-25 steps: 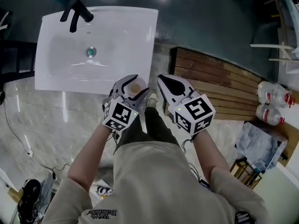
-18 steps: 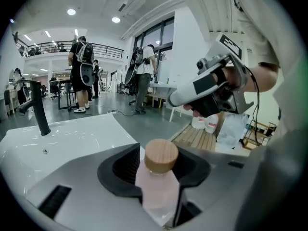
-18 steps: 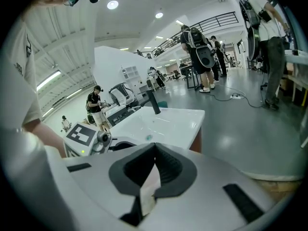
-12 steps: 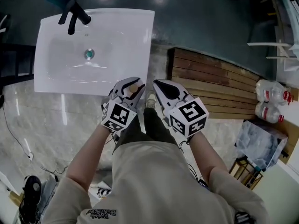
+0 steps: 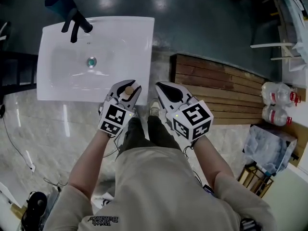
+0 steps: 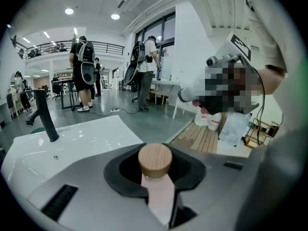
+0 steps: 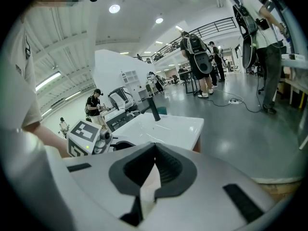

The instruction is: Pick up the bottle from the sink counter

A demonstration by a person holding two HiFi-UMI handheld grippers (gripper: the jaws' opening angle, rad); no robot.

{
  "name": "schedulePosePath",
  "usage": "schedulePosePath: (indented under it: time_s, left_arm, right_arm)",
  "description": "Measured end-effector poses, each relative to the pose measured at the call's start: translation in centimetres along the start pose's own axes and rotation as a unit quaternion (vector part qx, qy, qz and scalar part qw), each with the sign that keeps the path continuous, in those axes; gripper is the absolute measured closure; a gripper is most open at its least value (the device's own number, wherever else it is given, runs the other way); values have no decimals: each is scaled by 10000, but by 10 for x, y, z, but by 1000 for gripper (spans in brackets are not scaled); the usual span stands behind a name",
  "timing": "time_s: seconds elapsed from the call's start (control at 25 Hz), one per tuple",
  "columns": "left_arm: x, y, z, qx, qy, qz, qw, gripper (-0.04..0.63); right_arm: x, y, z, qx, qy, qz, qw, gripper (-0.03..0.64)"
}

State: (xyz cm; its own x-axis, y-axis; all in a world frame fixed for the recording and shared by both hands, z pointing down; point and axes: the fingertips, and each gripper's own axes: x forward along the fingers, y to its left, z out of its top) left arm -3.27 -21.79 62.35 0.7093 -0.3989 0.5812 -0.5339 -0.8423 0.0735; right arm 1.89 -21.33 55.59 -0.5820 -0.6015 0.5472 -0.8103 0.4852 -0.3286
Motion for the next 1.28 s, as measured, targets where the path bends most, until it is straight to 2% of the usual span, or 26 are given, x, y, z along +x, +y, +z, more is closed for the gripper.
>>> schedulePosePath:
  time_s: [0.16,0.32,0.64,0.84,1.0,1.28]
  left_arm:
    - [-18,13,24,-55,-182,170,9997,499]
    - [-44,28,58,-364,-592,319,9971,500]
    - [-93,55,126,-211,-1004,649,9926,500]
    - [-130,74,169,-260,-1270,894,9875,500]
    - [-162,82,202,-146,-1431,1090,9836,500]
    - [-214,88,238,-213,-1791,1327,9746,500]
  right_arm:
    - [-5,4,18,-103,-161,-14,9998,620]
    - [-14,12,43,-295,-383,-13,9988,620]
    - [-34,37,106,-740,-922,32,9930,620]
    - [-53,46,156,-926,-1418,-22,9855,620]
    - [-73,48,192,-1033,-1737,-109,9793,620]
    - [-121,43,239,-1430,-2284,-681,9606,620]
